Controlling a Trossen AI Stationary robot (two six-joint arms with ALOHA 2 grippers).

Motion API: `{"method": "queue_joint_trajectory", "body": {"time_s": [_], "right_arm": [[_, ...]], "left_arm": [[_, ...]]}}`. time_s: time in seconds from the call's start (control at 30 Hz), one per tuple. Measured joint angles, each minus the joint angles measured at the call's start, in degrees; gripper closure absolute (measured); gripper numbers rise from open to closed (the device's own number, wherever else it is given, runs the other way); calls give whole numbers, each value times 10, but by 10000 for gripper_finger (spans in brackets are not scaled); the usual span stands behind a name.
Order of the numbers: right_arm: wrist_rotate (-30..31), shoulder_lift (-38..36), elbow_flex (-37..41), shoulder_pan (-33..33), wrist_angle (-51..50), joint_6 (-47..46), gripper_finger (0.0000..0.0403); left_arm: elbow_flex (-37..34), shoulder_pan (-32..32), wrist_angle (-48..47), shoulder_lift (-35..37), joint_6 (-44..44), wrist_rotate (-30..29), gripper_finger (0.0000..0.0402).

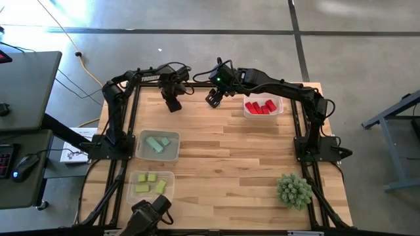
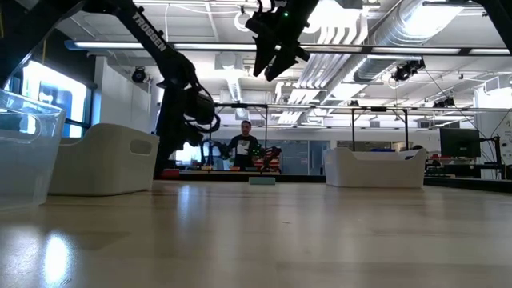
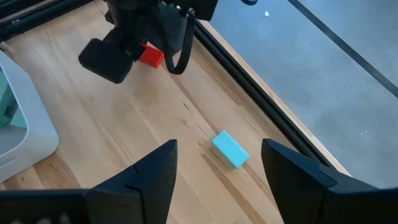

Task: Sort & place blocks by color
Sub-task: Put the red block into the white bin

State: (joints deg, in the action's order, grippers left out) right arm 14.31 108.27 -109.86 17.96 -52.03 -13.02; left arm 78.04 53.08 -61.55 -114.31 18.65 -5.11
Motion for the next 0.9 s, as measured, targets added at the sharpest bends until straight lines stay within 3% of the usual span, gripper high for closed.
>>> {"method": "queue_joint_trajectory", "body": {"time_s": [0.2, 0.43, 0.73, 0.9], "right_arm": [[-5, 0, 0, 0, 0, -13, 181], [-72, 0, 0, 5, 17, -60, 181], [-150, 0, 0, 7, 87, -19, 181], [-169, 0, 0, 7, 119, 19, 181]], "left_arm": [[0, 0, -5, 46, 0, 65, 300], [1, -3, -2, 116, 17, 176, 300], [1, -3, 43, 196, 27, 384, 300], [1, -3, 79, 220, 26, 538, 300]]}}
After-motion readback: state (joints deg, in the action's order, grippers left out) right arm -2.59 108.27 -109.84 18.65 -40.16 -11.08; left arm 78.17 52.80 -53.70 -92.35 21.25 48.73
